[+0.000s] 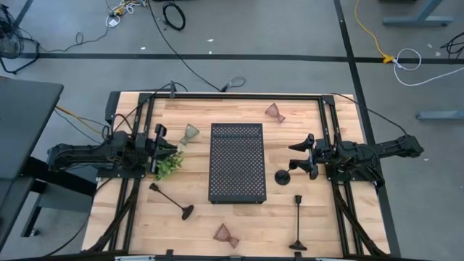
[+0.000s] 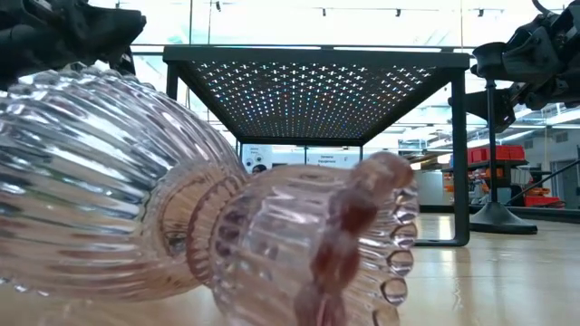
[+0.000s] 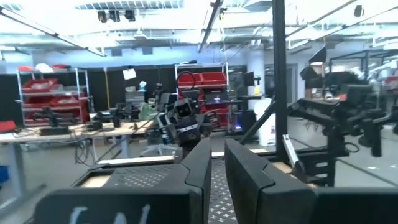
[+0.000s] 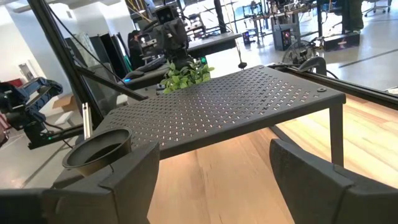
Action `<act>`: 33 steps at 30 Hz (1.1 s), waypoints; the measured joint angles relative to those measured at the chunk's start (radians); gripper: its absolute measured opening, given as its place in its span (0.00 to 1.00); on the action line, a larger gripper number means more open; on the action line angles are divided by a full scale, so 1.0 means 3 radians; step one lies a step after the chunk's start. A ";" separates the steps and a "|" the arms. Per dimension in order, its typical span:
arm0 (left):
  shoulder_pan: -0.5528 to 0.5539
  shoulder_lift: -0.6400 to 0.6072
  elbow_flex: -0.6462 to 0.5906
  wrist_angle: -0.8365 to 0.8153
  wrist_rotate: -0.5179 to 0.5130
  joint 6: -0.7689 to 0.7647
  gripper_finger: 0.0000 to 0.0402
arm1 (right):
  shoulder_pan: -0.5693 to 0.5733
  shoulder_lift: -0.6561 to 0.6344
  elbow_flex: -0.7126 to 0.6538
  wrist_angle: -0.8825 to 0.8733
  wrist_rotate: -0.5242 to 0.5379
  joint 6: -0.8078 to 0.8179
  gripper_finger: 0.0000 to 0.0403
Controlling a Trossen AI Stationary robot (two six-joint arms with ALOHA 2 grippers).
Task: Pick & Place candle stick holders
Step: Put the left black candle holder on the shelf
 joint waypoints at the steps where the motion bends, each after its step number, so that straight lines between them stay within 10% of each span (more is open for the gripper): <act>1: 0.0000 0.0000 0.0000 0.0003 0.0003 -0.0056 0.13 | 0.0000 0.0000 0.0000 0.0000 0.0000 0.0000 0.75; 18: 0.0000 0.0000 0.0014 0.0100 0.0269 -0.0957 0.13 | 0.0000 0.0000 0.0000 -0.0001 0.0000 -0.0001 0.75; 33: 0.0000 0.0842 0.1606 -0.1998 0.0219 -0.0729 0.13 | 0.0000 0.0001 0.0000 0.0003 0.0000 0.0000 0.75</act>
